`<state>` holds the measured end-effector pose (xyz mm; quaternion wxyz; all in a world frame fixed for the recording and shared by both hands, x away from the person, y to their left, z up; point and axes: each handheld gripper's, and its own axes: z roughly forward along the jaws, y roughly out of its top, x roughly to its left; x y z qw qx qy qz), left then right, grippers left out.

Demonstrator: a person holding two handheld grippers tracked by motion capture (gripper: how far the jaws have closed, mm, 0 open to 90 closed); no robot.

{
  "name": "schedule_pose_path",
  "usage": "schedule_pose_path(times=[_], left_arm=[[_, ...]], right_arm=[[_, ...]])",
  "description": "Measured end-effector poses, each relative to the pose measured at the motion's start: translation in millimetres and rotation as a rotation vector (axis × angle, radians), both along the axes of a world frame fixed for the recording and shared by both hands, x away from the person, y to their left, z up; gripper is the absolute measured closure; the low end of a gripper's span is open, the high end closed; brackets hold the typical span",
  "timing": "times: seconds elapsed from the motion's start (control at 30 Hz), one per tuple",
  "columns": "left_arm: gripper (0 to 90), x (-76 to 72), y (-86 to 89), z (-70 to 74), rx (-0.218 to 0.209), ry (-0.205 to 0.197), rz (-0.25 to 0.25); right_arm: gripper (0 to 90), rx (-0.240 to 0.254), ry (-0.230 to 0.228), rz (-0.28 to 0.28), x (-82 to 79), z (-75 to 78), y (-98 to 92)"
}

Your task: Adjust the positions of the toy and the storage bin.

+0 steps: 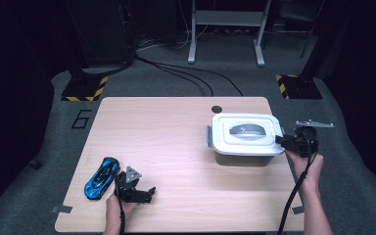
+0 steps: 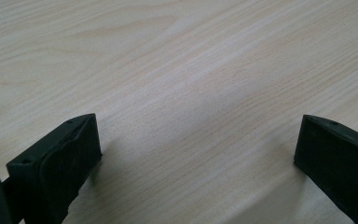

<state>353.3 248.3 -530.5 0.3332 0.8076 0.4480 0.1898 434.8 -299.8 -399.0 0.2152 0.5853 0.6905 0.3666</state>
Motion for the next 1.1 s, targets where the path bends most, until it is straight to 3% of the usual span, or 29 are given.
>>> schedule_pose_path(times=[0.7,1.1], left_arm=[[0.5,0.0,-0.5,-0.3,-0.005,-0.005,0.007],[0.6,0.0,-0.4,-0.2,-0.004,-0.004,0.006]], right_arm=[[60.0,0.035,0.003,0.057,-13.4,-1.5,19.5],[58.8,0.007,0.016,0.112,-24.3,0.3,41.8]])
